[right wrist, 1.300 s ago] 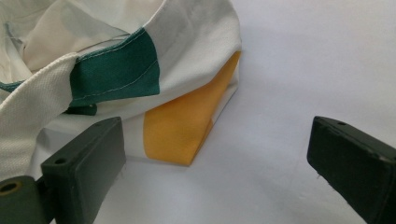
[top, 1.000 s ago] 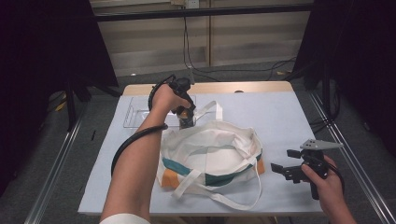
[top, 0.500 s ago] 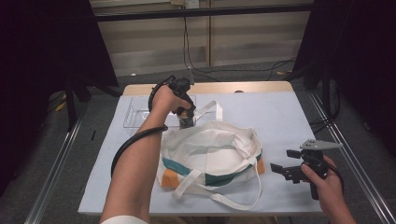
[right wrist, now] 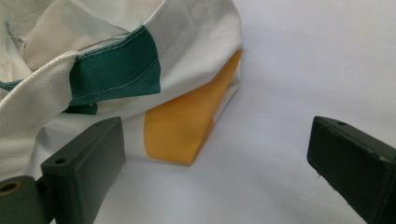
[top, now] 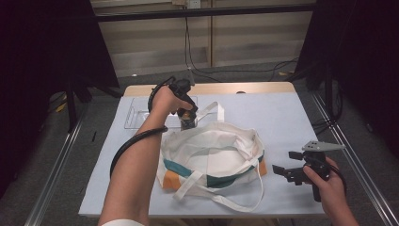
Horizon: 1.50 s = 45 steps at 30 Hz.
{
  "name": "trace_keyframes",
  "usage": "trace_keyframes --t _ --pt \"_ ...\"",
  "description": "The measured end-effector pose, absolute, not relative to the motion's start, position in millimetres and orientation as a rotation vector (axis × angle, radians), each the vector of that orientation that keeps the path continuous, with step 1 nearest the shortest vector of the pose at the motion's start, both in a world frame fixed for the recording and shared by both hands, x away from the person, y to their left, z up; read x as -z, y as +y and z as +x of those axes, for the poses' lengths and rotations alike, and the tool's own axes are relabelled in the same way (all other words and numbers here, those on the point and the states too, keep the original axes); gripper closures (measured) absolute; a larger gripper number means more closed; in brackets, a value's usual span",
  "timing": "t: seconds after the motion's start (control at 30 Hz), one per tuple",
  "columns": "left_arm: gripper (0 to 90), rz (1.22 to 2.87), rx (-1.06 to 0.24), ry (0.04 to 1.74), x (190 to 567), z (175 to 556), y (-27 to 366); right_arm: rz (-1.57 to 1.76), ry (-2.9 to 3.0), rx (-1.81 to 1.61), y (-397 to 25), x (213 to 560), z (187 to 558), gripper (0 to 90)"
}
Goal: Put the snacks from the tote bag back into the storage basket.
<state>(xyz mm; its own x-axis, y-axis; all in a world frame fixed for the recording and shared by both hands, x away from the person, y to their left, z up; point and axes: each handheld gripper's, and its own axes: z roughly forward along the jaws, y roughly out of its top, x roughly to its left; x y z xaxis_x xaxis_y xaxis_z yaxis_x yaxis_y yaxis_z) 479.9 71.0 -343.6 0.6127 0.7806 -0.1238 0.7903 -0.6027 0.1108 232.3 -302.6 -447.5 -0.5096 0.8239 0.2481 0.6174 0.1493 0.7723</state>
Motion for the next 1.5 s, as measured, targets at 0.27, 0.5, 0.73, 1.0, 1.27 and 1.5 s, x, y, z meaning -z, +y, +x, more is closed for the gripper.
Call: trace_keyframes --t 0.27,0.5,0.73,1.0,1.27,1.5 --pt "14.1 2.654 0.105 1.334 340 476 75 1.411 2.19 -1.289 -302 448 232 3.9" --pt "12.7 2.656 0.091 1.328 336 474 81 1.407 2.197 -1.285 -300 448 233 3.9" --pt "11.6 2.659 0.099 1.325 333 470 84 1.403 2.199 -1.288 -300 448 234 3.9" --pt "10.5 2.65 0.105 1.323 331 465 89 1.41 2.204 -1.285 -300 448 234 3.9" --pt "9.7 2.648 0.111 1.323 329 459 95 1.412 2.201 -1.284 -300 449 234 3.9" --pt "9.2 2.636 0.109 1.316 326 454 101 1.414 2.201 -1.282 -299 449 234 3.9"
